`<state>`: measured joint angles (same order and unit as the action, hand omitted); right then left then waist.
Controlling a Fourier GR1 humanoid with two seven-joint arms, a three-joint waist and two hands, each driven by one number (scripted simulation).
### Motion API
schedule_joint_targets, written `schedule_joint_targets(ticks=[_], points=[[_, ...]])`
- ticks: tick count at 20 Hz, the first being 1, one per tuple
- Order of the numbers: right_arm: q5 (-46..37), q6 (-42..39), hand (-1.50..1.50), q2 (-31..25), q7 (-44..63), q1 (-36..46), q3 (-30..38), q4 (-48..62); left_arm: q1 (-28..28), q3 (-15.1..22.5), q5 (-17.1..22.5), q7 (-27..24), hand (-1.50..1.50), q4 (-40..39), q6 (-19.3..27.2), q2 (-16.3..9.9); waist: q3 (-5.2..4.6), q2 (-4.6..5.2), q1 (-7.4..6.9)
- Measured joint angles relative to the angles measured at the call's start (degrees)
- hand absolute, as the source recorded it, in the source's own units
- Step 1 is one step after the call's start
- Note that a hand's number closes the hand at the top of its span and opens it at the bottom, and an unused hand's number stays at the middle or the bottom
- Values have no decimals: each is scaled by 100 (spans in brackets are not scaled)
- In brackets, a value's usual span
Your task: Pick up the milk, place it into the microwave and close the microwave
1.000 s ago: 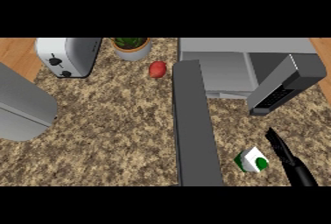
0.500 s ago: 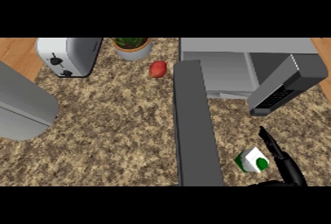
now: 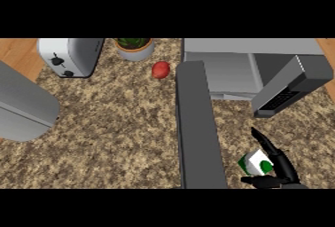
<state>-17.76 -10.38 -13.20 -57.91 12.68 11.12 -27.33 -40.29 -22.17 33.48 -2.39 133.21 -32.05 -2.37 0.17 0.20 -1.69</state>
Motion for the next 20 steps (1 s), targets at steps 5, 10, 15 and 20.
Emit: schedule_joint_targets(ticks=[5, 10, 15, 20], points=[[31, -31, 150, 6, -88, 249, -61, 295, 100, -132, 189, 78, -150, -36, 49, -172, -34, -12, 20], [-7, 57, 150, 131, -225, 350, -186, 388, 112, -86, 248, 110, -150, -39, 45, -143, -50, -26, 23], [87, -11, 150, 240, -261, 472, -260, 420, 58, -159, 320, 83, -150, -51, -32, -225, -22, -11, -9], [406, 102, 150, 436, -202, 769, 24, 597, -9, -229, 461, 105, -150, -68, -92, -301, 0, 10, -26]])
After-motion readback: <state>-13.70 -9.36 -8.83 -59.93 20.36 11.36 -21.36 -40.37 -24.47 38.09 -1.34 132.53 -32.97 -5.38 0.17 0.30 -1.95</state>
